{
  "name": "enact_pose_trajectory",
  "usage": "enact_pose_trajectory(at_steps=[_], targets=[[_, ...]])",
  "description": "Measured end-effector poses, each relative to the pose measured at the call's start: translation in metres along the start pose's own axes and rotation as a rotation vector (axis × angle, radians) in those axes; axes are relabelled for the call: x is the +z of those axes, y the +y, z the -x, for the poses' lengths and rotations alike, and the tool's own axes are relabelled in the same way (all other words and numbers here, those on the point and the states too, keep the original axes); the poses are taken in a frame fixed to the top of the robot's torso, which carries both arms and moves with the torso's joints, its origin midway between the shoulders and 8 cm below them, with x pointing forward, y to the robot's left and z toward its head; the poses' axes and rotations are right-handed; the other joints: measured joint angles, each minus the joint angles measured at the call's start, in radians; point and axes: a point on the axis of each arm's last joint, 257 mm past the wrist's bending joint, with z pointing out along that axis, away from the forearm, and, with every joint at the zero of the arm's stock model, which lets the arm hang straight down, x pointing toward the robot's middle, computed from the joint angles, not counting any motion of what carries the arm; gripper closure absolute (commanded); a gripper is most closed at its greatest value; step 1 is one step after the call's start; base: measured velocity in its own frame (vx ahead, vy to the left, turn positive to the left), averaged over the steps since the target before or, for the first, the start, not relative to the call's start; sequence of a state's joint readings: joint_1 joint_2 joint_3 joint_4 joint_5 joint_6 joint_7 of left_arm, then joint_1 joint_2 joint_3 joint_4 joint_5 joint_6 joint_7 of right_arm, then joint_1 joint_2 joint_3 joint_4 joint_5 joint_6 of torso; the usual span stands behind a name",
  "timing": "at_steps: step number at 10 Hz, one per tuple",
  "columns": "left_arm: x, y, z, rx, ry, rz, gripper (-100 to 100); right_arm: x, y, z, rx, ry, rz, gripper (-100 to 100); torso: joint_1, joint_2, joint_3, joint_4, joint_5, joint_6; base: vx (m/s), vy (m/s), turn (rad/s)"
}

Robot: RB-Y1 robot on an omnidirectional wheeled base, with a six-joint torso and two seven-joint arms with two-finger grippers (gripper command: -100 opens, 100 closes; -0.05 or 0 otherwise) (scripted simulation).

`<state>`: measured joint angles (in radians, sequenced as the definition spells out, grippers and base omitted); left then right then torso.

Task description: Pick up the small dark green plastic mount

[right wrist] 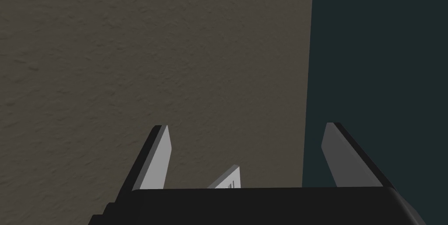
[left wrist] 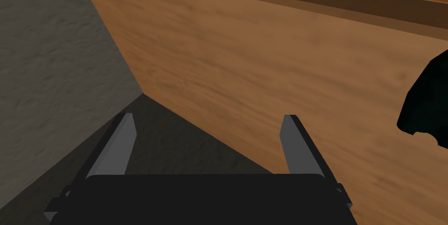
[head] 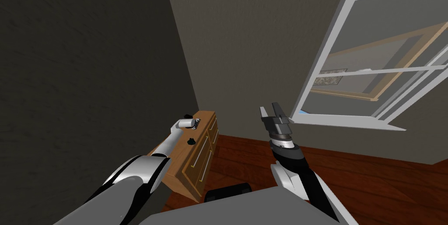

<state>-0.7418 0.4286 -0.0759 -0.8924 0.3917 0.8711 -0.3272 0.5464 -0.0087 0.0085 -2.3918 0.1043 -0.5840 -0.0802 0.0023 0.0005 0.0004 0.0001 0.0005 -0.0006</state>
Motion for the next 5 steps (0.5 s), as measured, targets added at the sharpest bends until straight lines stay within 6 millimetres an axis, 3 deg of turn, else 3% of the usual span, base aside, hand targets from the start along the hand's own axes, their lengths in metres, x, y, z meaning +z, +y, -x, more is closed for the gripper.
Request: enact_pose_trajectory(at_steps=[2, 5], targets=[[0.002, 0.028, 0.002, -0.017, 0.025, 0.083, -100, 0.0, 0.0, 0.0, 0.0, 0.0, 0.0, 0, 0.001, 0.0, 0.0, 0.0, 0.0, 0.0, -0.014, 0.035, -0.041], [0.001, 0.053, 0.003, -0.038, 0.057, 0.172, -100, 0.0, 0.0, 0.0, 0.0, 0.0, 0.0, 0, 0.0, 0.0, 0.0, 0.0, 0.0, 0.0, -0.008, 0.025, -0.029]])
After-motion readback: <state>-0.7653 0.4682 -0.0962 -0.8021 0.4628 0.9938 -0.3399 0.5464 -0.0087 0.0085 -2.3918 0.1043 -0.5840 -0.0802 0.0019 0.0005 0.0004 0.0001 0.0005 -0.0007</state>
